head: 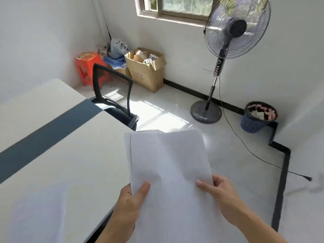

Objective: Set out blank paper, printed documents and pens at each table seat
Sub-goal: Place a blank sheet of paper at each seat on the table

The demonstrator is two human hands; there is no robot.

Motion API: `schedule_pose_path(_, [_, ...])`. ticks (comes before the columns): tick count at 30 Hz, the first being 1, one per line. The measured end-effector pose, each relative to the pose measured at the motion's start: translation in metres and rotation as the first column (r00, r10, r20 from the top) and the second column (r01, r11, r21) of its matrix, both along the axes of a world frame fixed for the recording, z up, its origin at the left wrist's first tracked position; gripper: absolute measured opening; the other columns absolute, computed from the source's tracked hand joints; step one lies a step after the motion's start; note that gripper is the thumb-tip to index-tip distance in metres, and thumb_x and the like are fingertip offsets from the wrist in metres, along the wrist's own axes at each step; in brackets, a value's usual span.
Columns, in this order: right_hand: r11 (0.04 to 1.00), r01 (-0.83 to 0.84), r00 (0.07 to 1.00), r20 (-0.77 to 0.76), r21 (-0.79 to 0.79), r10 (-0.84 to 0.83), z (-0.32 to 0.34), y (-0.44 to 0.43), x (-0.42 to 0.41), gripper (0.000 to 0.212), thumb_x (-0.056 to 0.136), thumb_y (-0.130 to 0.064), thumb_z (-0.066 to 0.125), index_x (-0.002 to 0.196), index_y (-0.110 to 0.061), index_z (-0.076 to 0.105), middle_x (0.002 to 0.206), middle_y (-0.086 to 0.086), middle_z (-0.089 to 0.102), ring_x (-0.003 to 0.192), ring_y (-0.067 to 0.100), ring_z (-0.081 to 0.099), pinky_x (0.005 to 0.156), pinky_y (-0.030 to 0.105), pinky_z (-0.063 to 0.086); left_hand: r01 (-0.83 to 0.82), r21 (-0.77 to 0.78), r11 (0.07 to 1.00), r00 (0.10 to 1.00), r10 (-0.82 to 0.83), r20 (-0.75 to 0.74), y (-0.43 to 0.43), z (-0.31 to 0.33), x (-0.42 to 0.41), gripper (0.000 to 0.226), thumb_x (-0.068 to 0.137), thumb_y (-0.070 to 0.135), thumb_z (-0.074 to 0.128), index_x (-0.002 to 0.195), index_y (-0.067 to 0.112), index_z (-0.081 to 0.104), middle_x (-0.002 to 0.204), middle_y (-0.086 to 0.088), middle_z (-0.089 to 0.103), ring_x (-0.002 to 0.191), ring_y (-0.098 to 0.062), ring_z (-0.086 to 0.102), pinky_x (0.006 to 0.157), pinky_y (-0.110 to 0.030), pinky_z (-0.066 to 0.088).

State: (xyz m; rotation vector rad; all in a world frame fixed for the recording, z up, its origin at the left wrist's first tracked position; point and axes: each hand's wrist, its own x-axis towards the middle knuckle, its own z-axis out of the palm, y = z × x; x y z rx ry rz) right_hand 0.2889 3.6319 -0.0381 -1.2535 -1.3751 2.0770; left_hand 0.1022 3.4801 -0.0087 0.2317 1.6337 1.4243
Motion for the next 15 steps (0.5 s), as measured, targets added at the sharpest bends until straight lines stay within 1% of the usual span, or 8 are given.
schedule_pose_path(2, [0.998, 0.062, 0.998, -0.015, 0.009, -0.062, -0.002, 0.029, -0.005, 0.034, 0.064, -0.015, 0.080, 0.094, 0.000, 0.073, 0.092, 0.019, 0.076, 0.076, 0.031, 0.074, 0.062, 0.035, 0.058, 0.034, 0.037, 0.999, 0.999, -0.034, 0.010, 0.029, 0.004, -0.006, 0.027, 0.084, 0.019, 0.059, 0.099, -0.001, 0.069, 0.089, -0.018, 0.076, 0.075, -0.029, 0.074, 0.059, -0.034, 0.060])
schedule_pose_path(4, [0.995, 0.101, 0.994, -0.045, 0.002, -0.101, -0.005, 0.060, -0.015, 0.031, 0.067, -0.006, 0.082, 0.097, 0.000, 0.073, 0.093, 0.018, 0.076, 0.078, 0.033, 0.074, 0.063, 0.036, 0.059, 0.046, 0.060, 0.997, 0.999, -0.048, 0.025, 0.060, 0.002, -0.016, 0.034, 0.079, 0.025, 0.060, 0.100, 0.000, 0.070, 0.094, -0.018, 0.076, 0.082, -0.031, 0.074, 0.065, -0.036, 0.061])
schedule_pose_path(5, [0.994, 0.113, 0.992, -0.055, 0.000, -0.113, -0.007, 0.078, -0.020, 0.029, 0.071, -0.004, 0.081, 0.097, 0.001, 0.072, 0.094, 0.018, 0.076, 0.079, 0.033, 0.074, 0.065, 0.037, 0.059, 0.045, 0.065, 0.997, 0.999, -0.047, 0.024, 0.077, 0.000, -0.022, 0.036, 0.078, 0.027, 0.060, 0.100, 0.001, 0.070, 0.095, -0.017, 0.076, 0.084, -0.031, 0.074, 0.065, -0.036, 0.061])
schedule_pose_path(7, [0.990, 0.144, 0.988, -0.059, -0.006, -0.144, -0.011, 0.117, -0.034, 0.023, 0.073, -0.007, 0.075, 0.094, 0.002, 0.073, 0.093, 0.020, 0.076, 0.076, 0.032, 0.073, 0.063, 0.036, 0.060, 0.037, 0.085, 0.996, 0.999, -0.039, 0.023, 0.114, -0.006, -0.038, 0.037, 0.077, 0.029, 0.059, 0.100, 0.002, 0.070, 0.094, -0.016, 0.076, 0.083, -0.029, 0.074, 0.062, -0.033, 0.060])
schedule_pose_path(9, [0.988, 0.157, 0.987, -0.039, -0.012, -0.157, -0.011, 0.159, -0.051, 0.020, 0.074, -0.009, 0.073, 0.090, 0.002, 0.074, 0.091, 0.022, 0.075, 0.070, 0.029, 0.073, 0.058, 0.033, 0.059, 0.021, 0.091, 0.996, 0.999, -0.026, 0.044, 0.154, -0.009, -0.055, 0.040, 0.077, 0.031, 0.058, 0.102, 0.002, 0.069, 0.095, -0.016, 0.076, 0.085, -0.030, 0.074, 0.065, -0.034, 0.060])
schedule_pose_path(11, [0.986, 0.167, 0.986, -0.026, -0.023, -0.167, -0.009, 0.202, -0.068, 0.016, 0.077, -0.007, 0.071, 0.089, 0.003, 0.074, 0.089, 0.022, 0.075, 0.066, 0.027, 0.073, 0.056, 0.031, 0.059, 0.011, 0.096, 0.995, 0.997, -0.018, 0.074, 0.194, -0.010, -0.075, 0.044, 0.078, 0.033, 0.058, 0.105, 0.001, 0.068, 0.098, -0.017, 0.075, 0.088, -0.032, 0.073, 0.072, -0.038, 0.060])
schedule_pose_path(14, [0.985, 0.169, 0.983, -0.064, -0.018, -0.170, 0.004, 0.264, -0.098, 0.020, 0.078, -0.006, 0.068, 0.092, 0.007, 0.071, 0.084, 0.021, 0.075, 0.062, 0.026, 0.072, 0.053, 0.031, 0.058, -0.019, 0.109, 0.994, 0.997, 0.012, 0.070, 0.250, 0.002, -0.108, 0.048, 0.078, 0.036, 0.059, 0.115, 0.006, 0.064, 0.105, -0.014, 0.075, 0.097, -0.033, 0.071, 0.089, -0.049, 0.055])
schedule_pose_path(15, [0.985, 0.169, 0.983, -0.069, -0.013, -0.170, 0.007, 0.283, -0.108, 0.018, 0.080, -0.005, 0.066, 0.094, 0.007, 0.070, 0.084, 0.020, 0.075, 0.062, 0.026, 0.072, 0.053, 0.031, 0.058, -0.019, 0.112, 0.994, 0.998, 0.012, 0.062, 0.267, 0.007, -0.119, 0.046, 0.079, 0.035, 0.059, 0.115, 0.006, 0.065, 0.105, -0.014, 0.075, 0.097, -0.033, 0.071, 0.090, -0.051, 0.055])
